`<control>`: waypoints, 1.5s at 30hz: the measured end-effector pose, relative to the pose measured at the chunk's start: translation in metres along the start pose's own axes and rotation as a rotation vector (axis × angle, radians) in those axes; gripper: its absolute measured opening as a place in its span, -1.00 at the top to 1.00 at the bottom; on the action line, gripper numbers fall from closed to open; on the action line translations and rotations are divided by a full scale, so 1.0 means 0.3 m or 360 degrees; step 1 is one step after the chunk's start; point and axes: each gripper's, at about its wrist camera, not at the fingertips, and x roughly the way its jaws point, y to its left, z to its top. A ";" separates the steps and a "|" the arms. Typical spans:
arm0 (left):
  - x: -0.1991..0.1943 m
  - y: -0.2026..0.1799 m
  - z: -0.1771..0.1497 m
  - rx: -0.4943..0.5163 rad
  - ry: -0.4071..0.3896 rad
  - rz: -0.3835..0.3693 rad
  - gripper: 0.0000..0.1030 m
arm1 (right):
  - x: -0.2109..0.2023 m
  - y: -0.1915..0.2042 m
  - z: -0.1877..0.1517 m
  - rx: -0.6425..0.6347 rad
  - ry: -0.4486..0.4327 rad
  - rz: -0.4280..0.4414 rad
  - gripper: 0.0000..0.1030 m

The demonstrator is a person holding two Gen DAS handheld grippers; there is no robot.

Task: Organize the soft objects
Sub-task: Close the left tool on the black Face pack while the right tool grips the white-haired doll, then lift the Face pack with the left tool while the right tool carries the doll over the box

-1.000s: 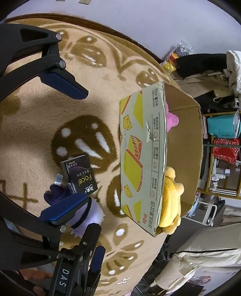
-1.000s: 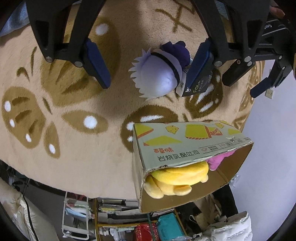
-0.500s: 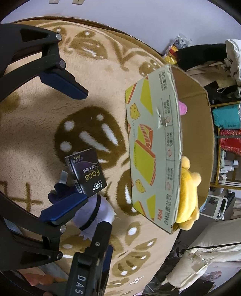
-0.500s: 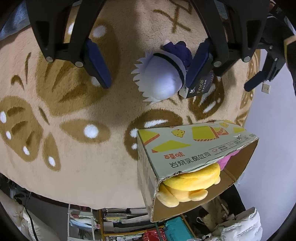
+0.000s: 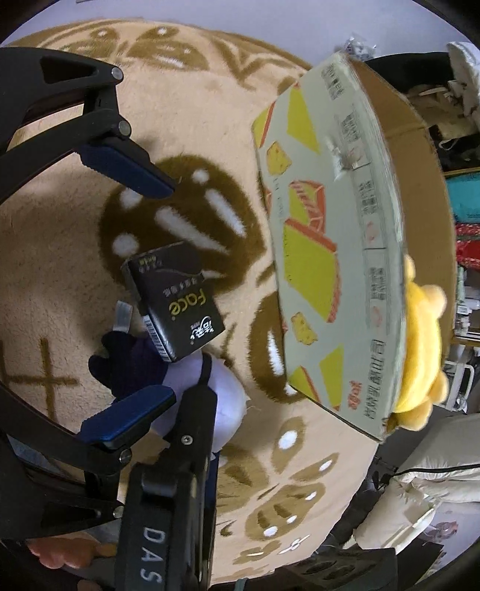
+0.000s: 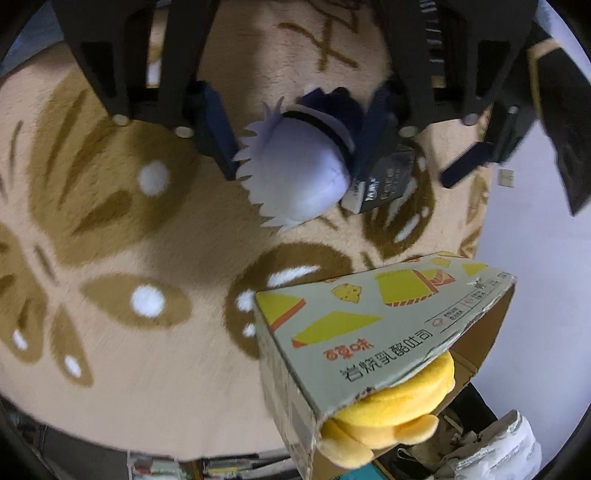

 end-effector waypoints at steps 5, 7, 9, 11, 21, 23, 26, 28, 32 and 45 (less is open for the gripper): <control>0.021 0.007 0.004 -0.0030 0.0003 -0.0014 -0.94 | 0.005 0.006 0.009 -0.0019 -0.0017 0.0011 -0.01; 0.022 0.016 0.007 -0.0052 -0.0003 -0.0025 -0.94 | -0.002 0.019 0.013 -0.0063 -0.0039 -0.0020 -0.01; 0.030 0.025 0.013 -0.0086 0.0001 -0.0044 -0.94 | -0.003 0.034 0.017 -0.0101 -0.0056 -0.0053 -0.01; 0.036 0.036 0.016 -0.0113 0.0010 -0.0063 -0.94 | -0.003 0.039 0.021 -0.0124 -0.0063 -0.0076 -0.01; 0.048 0.056 0.023 -0.0191 0.0027 -0.0181 -0.62 | 0.011 0.034 0.031 -0.0116 -0.0054 -0.0081 -0.01; 0.046 0.063 0.024 -0.0198 0.0022 -0.0155 -0.61 | 0.011 0.035 0.031 -0.0119 -0.0055 -0.0081 -0.01; 0.052 0.077 0.029 -0.0232 0.0034 -0.0154 -0.61 | 0.008 0.041 0.030 -0.0135 -0.0057 -0.0091 -0.01; 0.057 0.077 0.029 -0.0240 0.0043 -0.0159 -0.60 | 0.008 0.049 0.031 -0.0158 -0.0061 -0.0110 -0.01; 0.066 0.072 0.034 -0.0239 0.0060 -0.0176 -0.49 | 0.016 0.069 0.031 -0.0198 -0.0070 -0.0151 -0.01; 0.072 0.068 0.030 -0.0234 0.0047 -0.0103 -0.45 | 0.007 0.057 0.040 -0.0200 -0.0082 -0.0137 -0.01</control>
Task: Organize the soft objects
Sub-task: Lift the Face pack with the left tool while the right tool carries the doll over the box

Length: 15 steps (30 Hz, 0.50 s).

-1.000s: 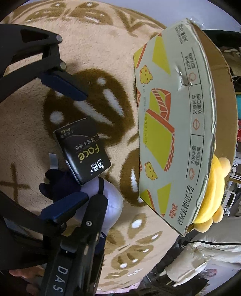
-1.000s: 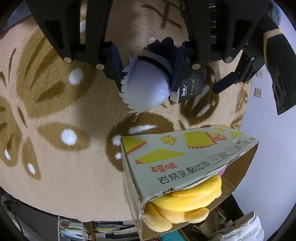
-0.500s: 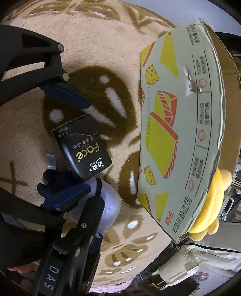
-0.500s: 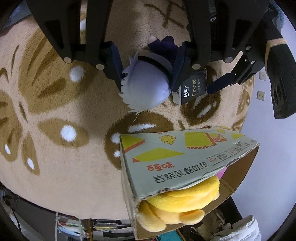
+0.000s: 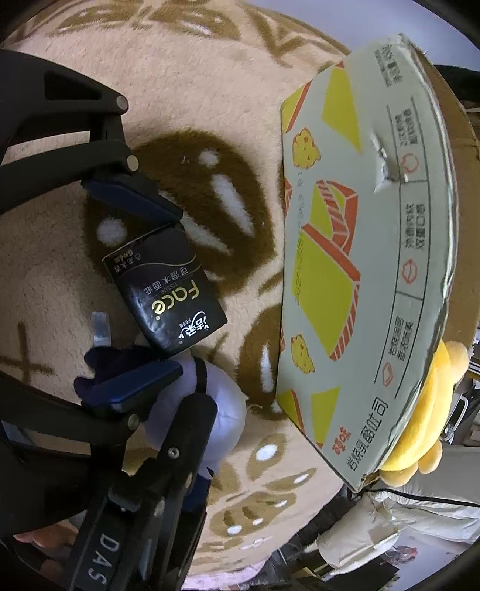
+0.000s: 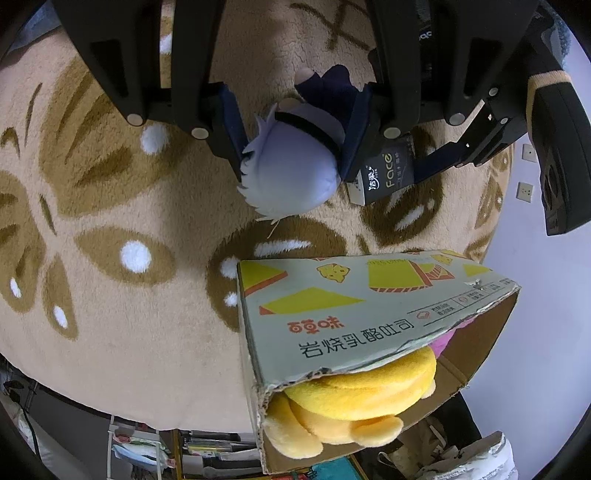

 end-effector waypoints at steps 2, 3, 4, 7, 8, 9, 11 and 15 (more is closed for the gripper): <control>-0.012 0.008 -0.003 0.0008 -0.0041 0.0072 -0.44 | 0.000 0.000 0.002 -0.0010 -0.0012 0.0008 -0.01; -0.016 0.013 -0.003 0.0004 -0.0046 0.0075 -0.44 | -0.001 0.002 0.004 -0.0023 -0.0021 0.0005 -0.01; -0.022 0.019 -0.003 -0.0010 -0.0056 0.0071 -0.44 | -0.003 0.006 0.006 -0.0036 -0.0032 0.0002 -0.01; -0.044 0.026 -0.004 0.0002 -0.0108 0.0131 -0.44 | -0.023 0.036 0.013 -0.0111 -0.0116 -0.0021 -0.01; -0.057 0.025 -0.006 0.0016 -0.0148 0.0176 -0.44 | -0.031 0.045 0.015 -0.0134 -0.0142 -0.0032 -0.01; -0.065 0.030 -0.005 0.0019 -0.0167 0.0193 -0.44 | -0.040 0.052 0.016 -0.0152 -0.0168 -0.0039 -0.01; -0.094 0.042 -0.005 0.0006 -0.0225 0.0222 -0.44 | -0.066 0.064 0.019 -0.0181 -0.0236 -0.0033 -0.01; -0.168 0.064 -0.007 -0.0042 -0.0376 0.0270 -0.44 | -0.116 0.069 0.018 -0.0202 -0.0349 -0.0029 0.00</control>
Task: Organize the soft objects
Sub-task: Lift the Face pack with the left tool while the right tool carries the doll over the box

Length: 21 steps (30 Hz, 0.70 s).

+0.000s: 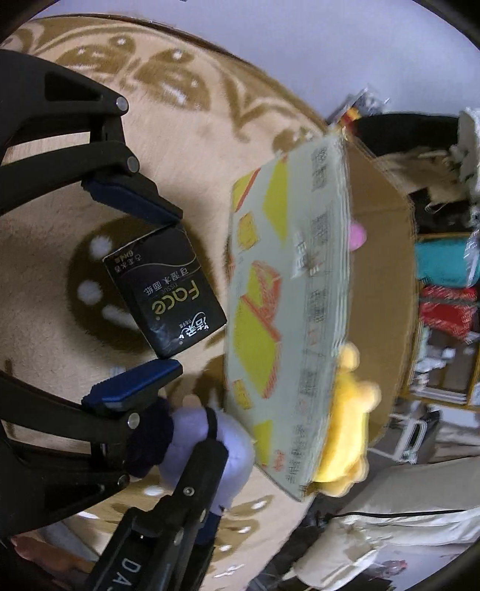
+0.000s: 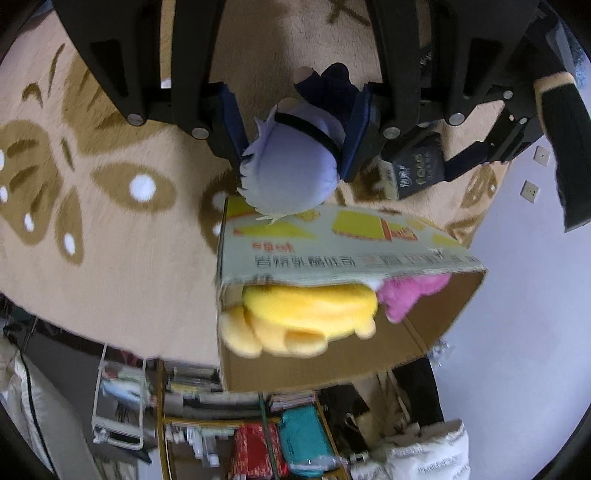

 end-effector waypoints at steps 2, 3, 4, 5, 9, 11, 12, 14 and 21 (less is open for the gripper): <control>-0.040 0.019 0.004 -0.0021 -0.0074 0.0032 -0.44 | -0.029 -0.002 0.004 0.0004 -0.0064 -0.0006 0.00; -0.065 0.029 0.006 -0.0035 -0.0121 0.0050 -0.44 | -0.041 -0.003 0.006 0.0010 -0.0089 -0.0008 0.00; -0.086 0.036 0.008 -0.0042 -0.0159 0.0071 -0.44 | -0.059 -0.008 0.008 0.0024 -0.0130 0.0002 0.00; -0.099 0.037 0.009 -0.0043 -0.0192 0.0092 -0.44 | -0.072 -0.009 0.009 0.0026 -0.0156 0.0001 0.00; -0.177 0.051 0.020 -0.0035 -0.0338 0.0181 -0.44 | -0.141 0.007 0.011 0.0002 -0.0317 -0.0028 0.00; -0.208 0.047 0.025 -0.0033 -0.0401 0.0209 -0.44 | -0.183 0.014 0.012 -0.0017 -0.0412 -0.0044 0.00; -0.229 0.050 0.027 -0.0031 -0.0440 0.0221 -0.44 | -0.205 0.021 0.013 -0.0034 -0.0464 -0.0060 0.00; -0.266 0.049 0.030 -0.0029 -0.0495 0.0241 -0.44 | -0.234 0.037 0.015 -0.0060 -0.0537 -0.0085 0.00; -0.346 0.042 0.031 -0.0007 -0.0630 0.0288 -0.44 | -0.296 0.061 0.027 -0.0112 -0.0676 -0.0135 0.00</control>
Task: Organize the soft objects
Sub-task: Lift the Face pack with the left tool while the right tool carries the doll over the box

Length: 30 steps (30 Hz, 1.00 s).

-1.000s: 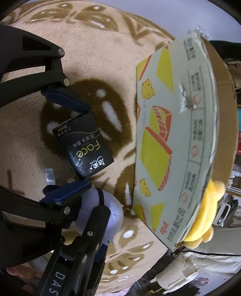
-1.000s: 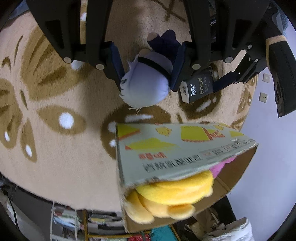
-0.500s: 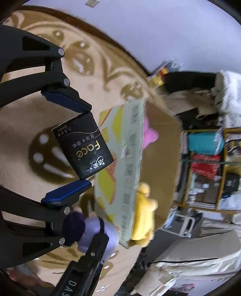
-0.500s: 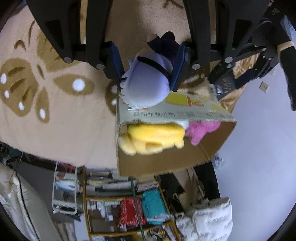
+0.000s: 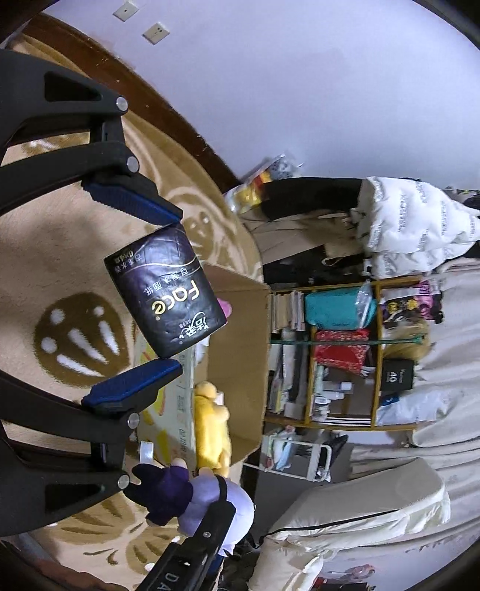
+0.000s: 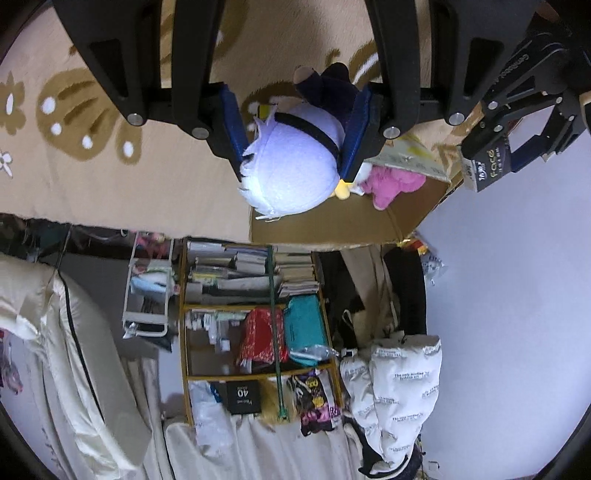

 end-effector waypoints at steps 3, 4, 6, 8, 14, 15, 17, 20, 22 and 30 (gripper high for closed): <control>-0.028 -0.003 0.012 0.0012 -0.0071 0.0020 -0.44 | -0.009 0.005 0.022 0.0021 -0.0040 0.0027 0.00; -0.032 -0.005 0.017 0.0014 -0.0082 0.0026 -0.44 | -0.012 0.006 0.035 0.0032 -0.0067 0.0042 0.00; -0.042 -0.002 0.028 0.0011 -0.0114 0.0039 -0.44 | -0.014 0.012 0.051 0.0029 -0.0100 0.0047 0.00; -0.053 0.000 0.037 0.0009 -0.0138 0.0051 -0.44 | -0.014 0.020 0.065 0.0008 -0.0137 0.0046 0.00; -0.050 0.004 0.074 0.0024 -0.0211 0.0077 -0.44 | 0.008 0.035 0.098 -0.0020 -0.0183 0.0041 0.00; -0.047 0.002 0.082 0.0032 -0.0216 0.0077 -0.44 | 0.014 0.040 0.104 -0.0029 -0.0189 0.0039 0.00; -0.039 -0.004 0.095 0.0047 -0.0233 0.0082 -0.44 | 0.020 0.044 0.111 -0.0056 -0.0210 0.0027 0.00; -0.019 -0.017 0.121 0.0084 -0.0258 0.0080 -0.44 | 0.041 0.058 0.121 -0.0120 -0.0235 -0.0001 0.00; -0.007 -0.029 0.135 0.0123 -0.0285 0.0076 -0.44 | 0.059 0.066 0.125 -0.0152 -0.0234 -0.0005 0.00; 0.053 -0.062 0.165 0.0232 -0.0317 0.0085 -0.44 | 0.105 0.086 0.179 -0.0274 -0.0295 -0.0003 0.00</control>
